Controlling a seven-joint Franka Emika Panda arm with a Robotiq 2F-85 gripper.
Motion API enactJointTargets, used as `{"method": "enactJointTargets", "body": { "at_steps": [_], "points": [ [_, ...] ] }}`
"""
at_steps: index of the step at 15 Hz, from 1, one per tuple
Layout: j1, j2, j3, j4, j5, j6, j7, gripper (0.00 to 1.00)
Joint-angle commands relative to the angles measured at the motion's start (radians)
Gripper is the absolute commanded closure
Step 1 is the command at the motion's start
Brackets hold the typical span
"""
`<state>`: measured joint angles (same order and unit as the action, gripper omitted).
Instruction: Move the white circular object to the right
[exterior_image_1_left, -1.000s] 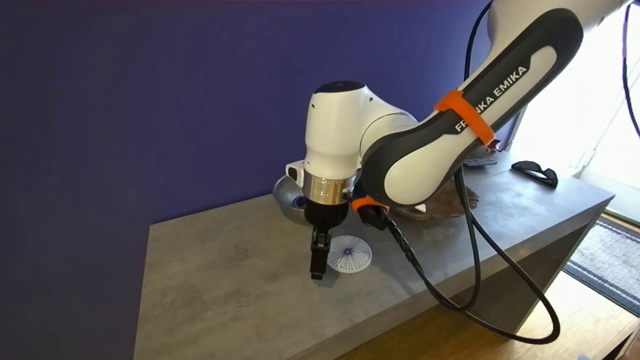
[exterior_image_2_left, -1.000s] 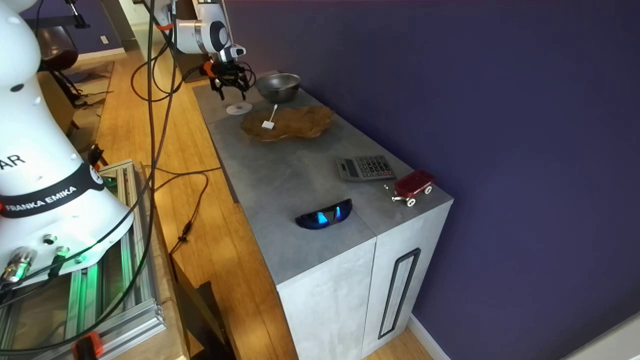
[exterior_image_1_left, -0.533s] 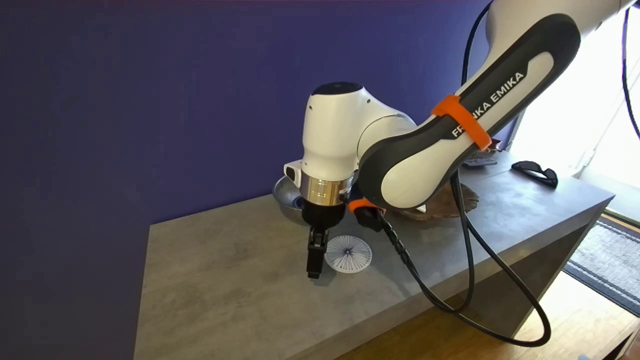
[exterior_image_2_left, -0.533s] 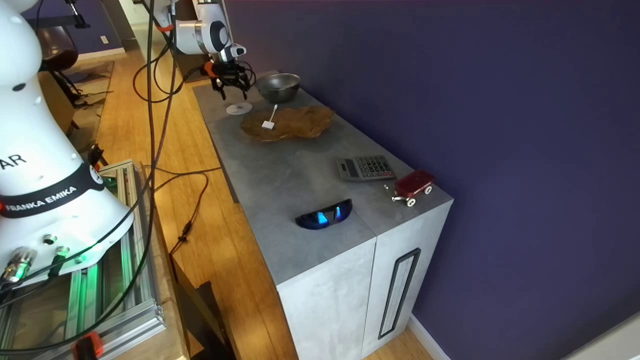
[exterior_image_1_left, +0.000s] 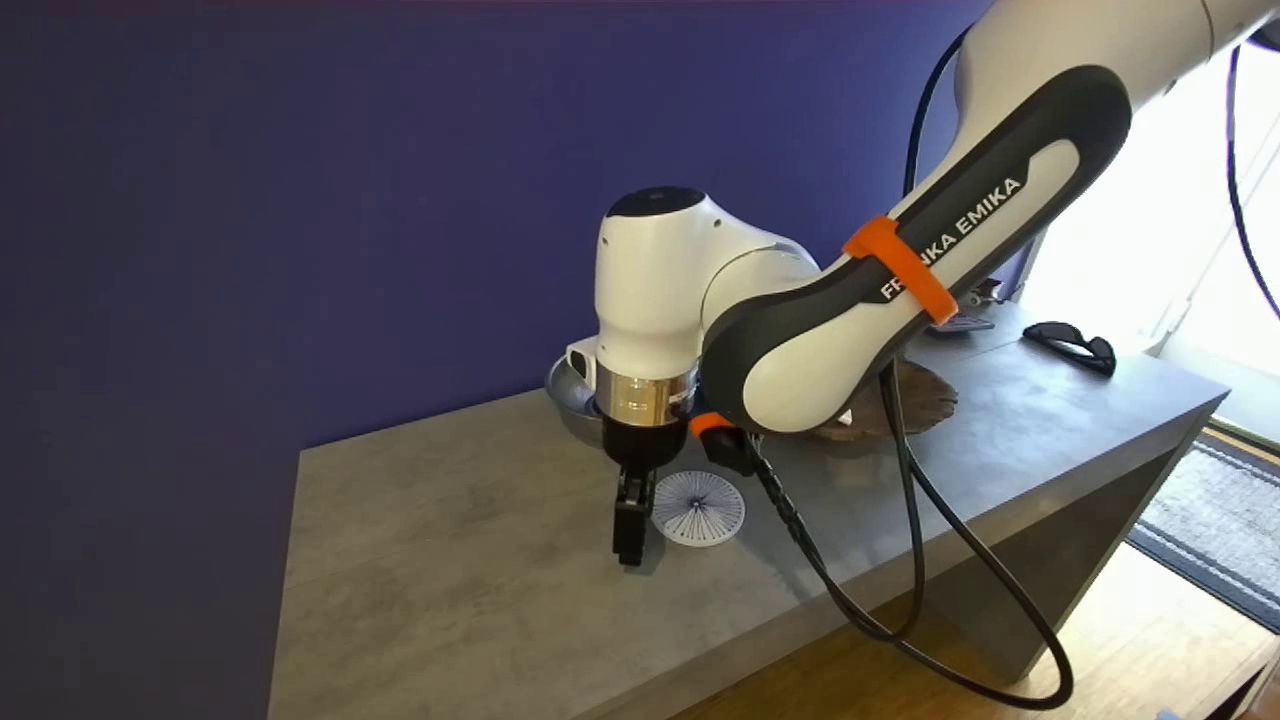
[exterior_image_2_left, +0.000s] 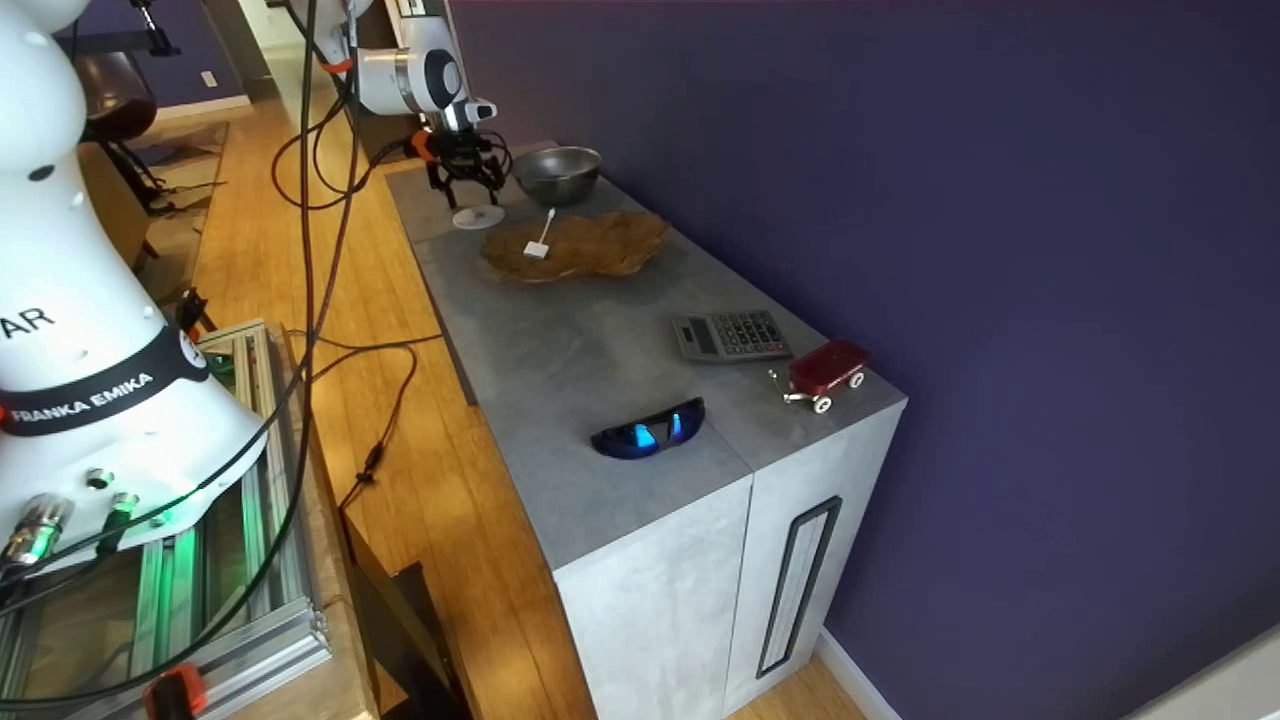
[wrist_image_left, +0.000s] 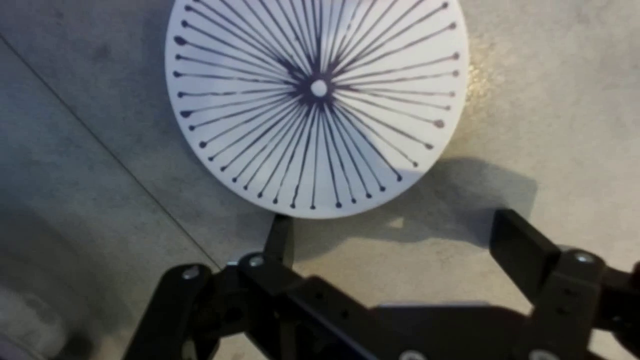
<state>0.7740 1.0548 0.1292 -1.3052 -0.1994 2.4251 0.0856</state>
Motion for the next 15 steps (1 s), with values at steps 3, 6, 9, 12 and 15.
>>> {"method": "enactJointTargets", "body": {
  "at_steps": [3, 6, 9, 12, 15],
  "points": [
    [-0.048, -0.008, 0.011, 0.003, 0.014, -0.156, -0.042, 0.00],
    [-0.060, -0.009, 0.021, -0.003, -0.003, -0.206, -0.088, 0.00],
    [-0.057, -0.027, 0.017, -0.035, -0.019, -0.219, -0.165, 0.00],
    [-0.057, -0.048, 0.009, -0.071, -0.034, -0.223, -0.236, 0.00],
    [-0.059, -0.072, -0.009, -0.121, -0.041, -0.206, -0.255, 0.00]
  ]
}}
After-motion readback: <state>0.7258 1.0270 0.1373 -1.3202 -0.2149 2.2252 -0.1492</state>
